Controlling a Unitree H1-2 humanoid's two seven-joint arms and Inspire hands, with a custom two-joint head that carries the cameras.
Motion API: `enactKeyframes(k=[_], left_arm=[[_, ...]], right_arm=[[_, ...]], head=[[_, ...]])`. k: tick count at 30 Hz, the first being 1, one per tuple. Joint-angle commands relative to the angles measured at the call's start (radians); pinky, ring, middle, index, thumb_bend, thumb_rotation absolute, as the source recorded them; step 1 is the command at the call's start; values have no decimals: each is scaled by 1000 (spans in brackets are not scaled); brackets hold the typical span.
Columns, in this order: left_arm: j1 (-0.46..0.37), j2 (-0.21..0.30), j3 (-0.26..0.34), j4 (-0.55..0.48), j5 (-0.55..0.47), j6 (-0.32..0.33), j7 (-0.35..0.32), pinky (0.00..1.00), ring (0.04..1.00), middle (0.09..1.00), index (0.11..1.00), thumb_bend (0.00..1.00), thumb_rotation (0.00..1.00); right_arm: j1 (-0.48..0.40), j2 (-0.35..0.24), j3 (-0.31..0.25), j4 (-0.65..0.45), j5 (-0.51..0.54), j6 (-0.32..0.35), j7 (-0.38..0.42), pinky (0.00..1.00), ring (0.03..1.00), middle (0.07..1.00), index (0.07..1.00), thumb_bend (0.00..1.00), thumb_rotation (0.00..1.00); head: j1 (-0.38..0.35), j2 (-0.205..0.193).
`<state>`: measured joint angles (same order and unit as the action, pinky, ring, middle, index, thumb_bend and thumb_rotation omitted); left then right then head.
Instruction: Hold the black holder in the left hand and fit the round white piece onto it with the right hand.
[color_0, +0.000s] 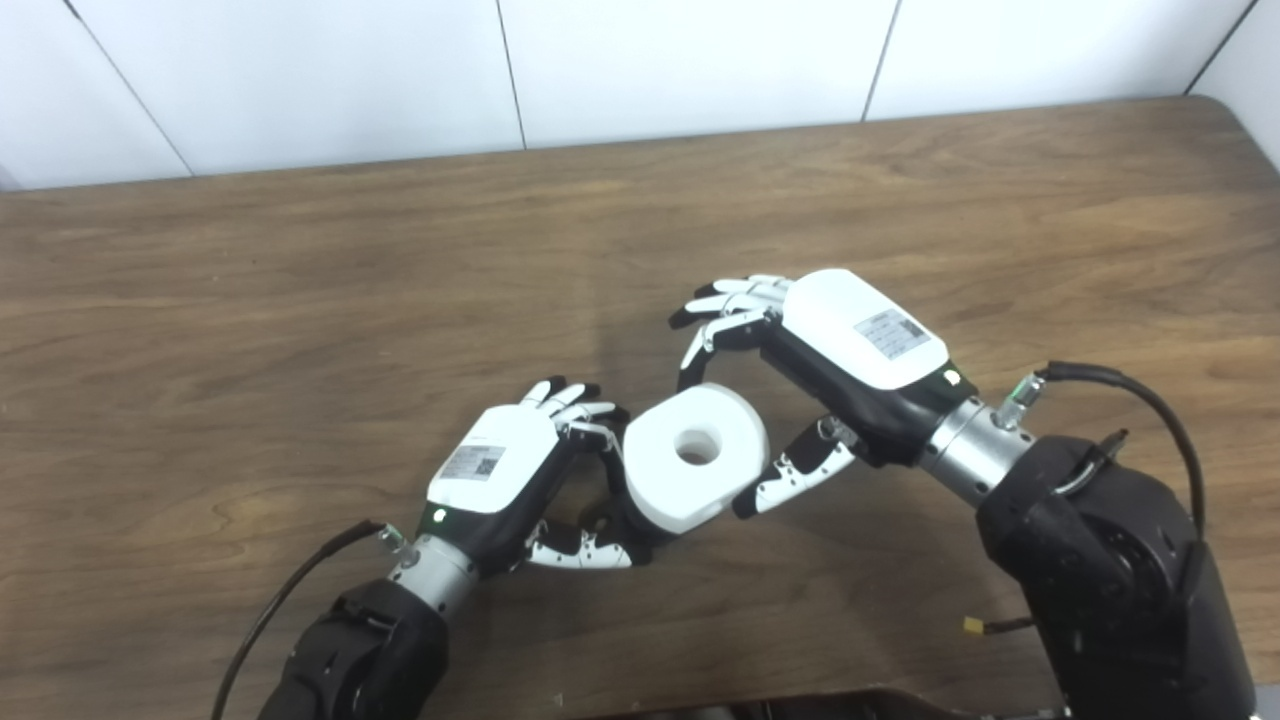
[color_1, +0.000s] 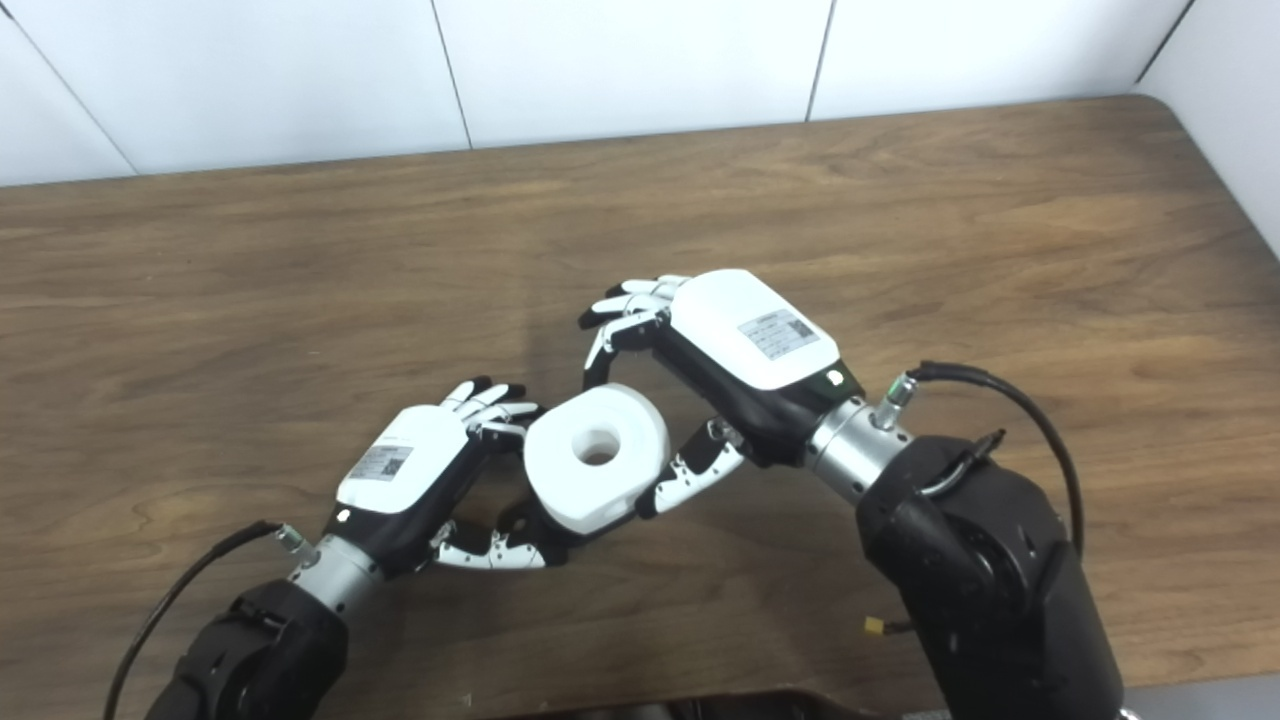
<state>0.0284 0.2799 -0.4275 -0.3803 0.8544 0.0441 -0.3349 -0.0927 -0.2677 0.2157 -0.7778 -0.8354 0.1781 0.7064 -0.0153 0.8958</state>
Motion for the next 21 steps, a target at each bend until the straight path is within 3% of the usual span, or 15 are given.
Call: enactKeyframes(k=[1, 21], left_arm=[[0, -1, -21, 10, 17, -2, -34, 986, 932, 823, 485, 519, 58], [-1, -3, -25, 7, 19, 8, -41, 993, 937, 829, 485, 518, 59]], right_arm=[[-15, 5, -3, -10, -2, -32, -35, 879, 877, 814, 481, 520, 148], [-7, 43, 6, 11, -13, -55, -58, 883, 881, 805, 481, 521, 148]], head=[[0, 1], [0, -2]])
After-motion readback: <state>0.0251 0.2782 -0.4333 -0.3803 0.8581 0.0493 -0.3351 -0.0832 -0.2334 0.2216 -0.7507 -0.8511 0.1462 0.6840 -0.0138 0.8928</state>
